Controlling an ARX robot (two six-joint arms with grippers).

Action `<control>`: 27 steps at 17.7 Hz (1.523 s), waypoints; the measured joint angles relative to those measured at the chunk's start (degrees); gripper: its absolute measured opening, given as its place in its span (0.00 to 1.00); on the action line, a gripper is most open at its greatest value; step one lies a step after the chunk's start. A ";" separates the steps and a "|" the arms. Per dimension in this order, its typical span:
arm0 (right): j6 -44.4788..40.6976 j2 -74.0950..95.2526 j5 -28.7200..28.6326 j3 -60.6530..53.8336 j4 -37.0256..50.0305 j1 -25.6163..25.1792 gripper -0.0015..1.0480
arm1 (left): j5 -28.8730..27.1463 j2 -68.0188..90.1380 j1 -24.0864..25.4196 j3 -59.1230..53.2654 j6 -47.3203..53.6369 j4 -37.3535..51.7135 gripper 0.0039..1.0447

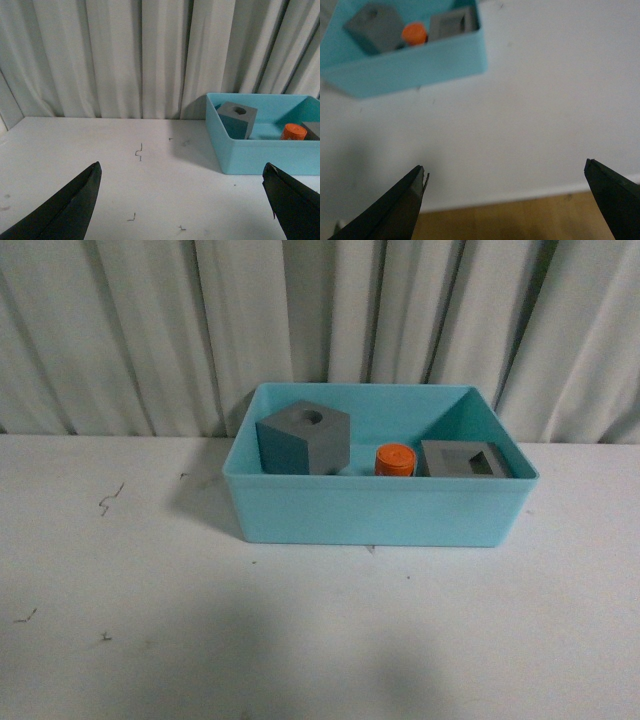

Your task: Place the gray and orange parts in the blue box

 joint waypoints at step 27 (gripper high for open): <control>-22.53 -34.84 -17.86 -19.82 17.11 -21.88 0.02 | -0.02 0.00 0.02 0.00 0.00 -0.02 0.94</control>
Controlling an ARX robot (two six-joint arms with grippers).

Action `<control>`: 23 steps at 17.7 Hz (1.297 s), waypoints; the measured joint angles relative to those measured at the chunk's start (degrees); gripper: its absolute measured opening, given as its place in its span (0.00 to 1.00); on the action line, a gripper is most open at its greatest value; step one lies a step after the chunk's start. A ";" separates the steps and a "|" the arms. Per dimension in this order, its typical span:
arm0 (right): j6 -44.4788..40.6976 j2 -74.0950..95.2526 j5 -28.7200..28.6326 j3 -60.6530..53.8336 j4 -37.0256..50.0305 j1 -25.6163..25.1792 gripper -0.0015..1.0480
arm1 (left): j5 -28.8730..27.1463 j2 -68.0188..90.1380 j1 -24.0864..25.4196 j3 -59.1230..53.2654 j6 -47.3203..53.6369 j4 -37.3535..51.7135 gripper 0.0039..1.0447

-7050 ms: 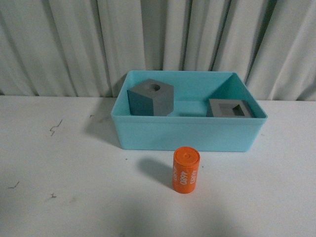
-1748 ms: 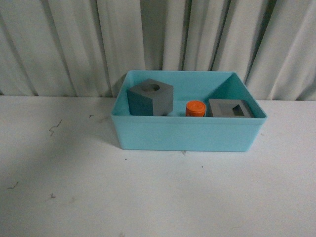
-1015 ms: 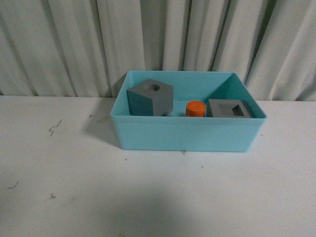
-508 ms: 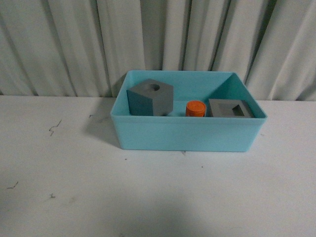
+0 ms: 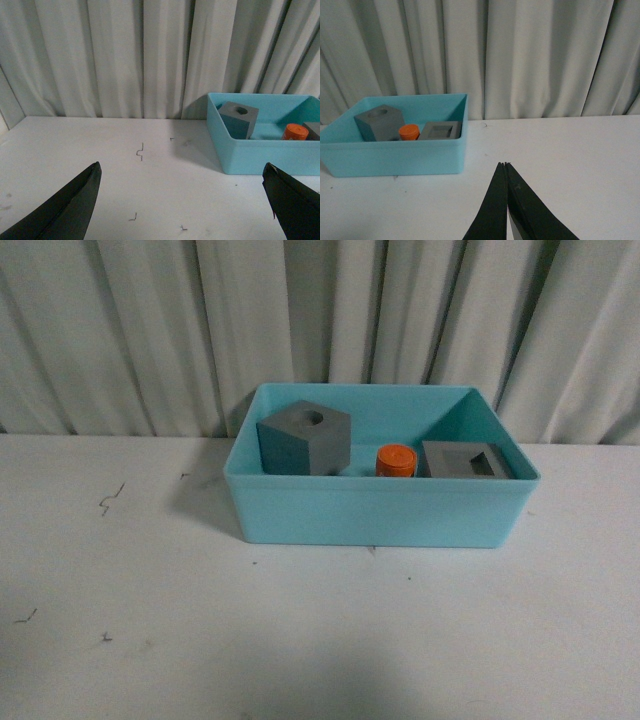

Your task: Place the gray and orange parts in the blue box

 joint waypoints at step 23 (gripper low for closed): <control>-0.02 0.00 0.00 0.00 0.00 0.00 0.94 | 0.00 0.00 0.00 0.00 0.00 0.02 0.94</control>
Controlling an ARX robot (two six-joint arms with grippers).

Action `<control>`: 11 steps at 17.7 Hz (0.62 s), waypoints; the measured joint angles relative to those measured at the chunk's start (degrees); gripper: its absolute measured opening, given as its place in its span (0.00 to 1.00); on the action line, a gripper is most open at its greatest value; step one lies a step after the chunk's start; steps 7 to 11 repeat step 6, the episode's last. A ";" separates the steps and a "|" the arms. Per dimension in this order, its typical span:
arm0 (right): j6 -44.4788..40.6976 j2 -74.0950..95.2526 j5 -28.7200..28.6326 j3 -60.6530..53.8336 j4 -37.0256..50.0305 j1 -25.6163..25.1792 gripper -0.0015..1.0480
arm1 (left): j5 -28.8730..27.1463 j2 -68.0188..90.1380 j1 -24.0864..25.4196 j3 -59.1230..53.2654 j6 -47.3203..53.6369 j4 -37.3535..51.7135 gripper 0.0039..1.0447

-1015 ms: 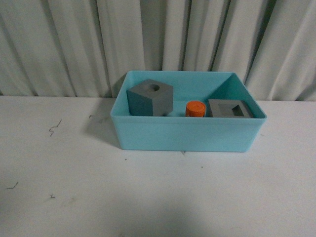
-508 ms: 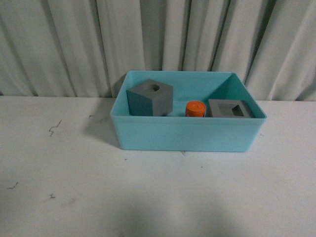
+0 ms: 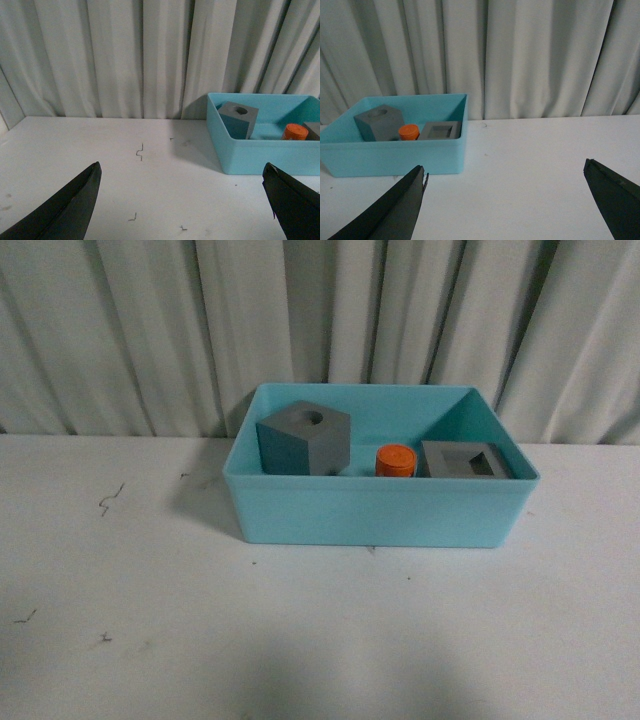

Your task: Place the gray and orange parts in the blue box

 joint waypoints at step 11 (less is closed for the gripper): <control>0.00 0.00 0.00 0.00 0.00 0.00 0.94 | 0.00 0.00 0.00 0.00 0.00 0.00 0.94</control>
